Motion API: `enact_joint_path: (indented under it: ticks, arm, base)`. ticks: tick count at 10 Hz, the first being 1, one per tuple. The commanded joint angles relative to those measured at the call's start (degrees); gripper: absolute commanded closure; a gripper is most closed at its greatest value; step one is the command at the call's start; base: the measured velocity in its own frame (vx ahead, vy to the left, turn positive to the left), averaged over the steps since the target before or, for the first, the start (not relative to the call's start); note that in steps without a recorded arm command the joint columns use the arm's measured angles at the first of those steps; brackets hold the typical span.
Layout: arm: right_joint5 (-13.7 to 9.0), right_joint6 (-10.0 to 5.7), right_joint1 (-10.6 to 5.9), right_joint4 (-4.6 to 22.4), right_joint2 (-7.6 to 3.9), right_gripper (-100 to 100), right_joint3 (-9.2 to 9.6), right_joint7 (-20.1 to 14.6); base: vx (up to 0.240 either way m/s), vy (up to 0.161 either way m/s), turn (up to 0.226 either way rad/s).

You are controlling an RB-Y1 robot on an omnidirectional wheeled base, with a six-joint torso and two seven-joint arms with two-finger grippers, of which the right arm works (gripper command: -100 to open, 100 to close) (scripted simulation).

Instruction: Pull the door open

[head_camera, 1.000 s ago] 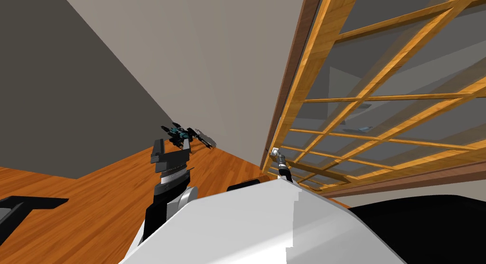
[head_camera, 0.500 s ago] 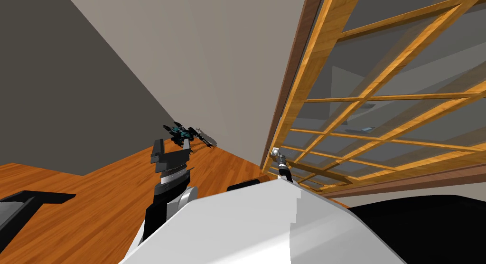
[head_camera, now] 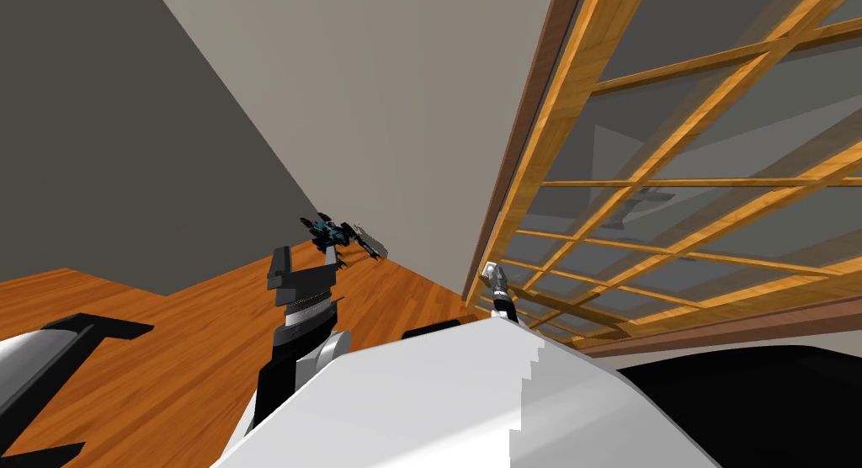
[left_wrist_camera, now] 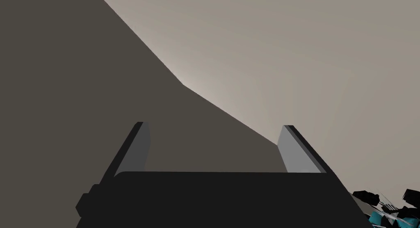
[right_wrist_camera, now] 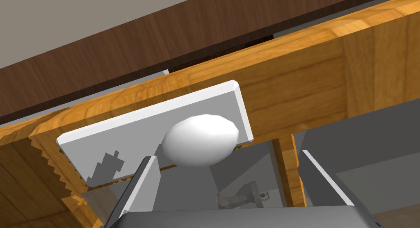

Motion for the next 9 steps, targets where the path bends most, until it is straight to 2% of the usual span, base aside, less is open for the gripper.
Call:
enact_joint_path:
  ticks: [1, 8, 9]
  arm:
    - [-1.14, -0.01, -0.19, -0.1, 0.34, -100, 0.32, -2.84]
    - [-5.7, -0.29, -1.04, -0.14, 1.47, -100, 1.52, -13.47]
    - [-5.7, -0.29, -1.04, -0.14, 1.47, -100, 1.52, -13.74]
  base:
    - [-0.051, 0.016, 0.046]
    - [-0.055, -0.001, 0.044]
    - [-0.039, 0.002, 0.022]
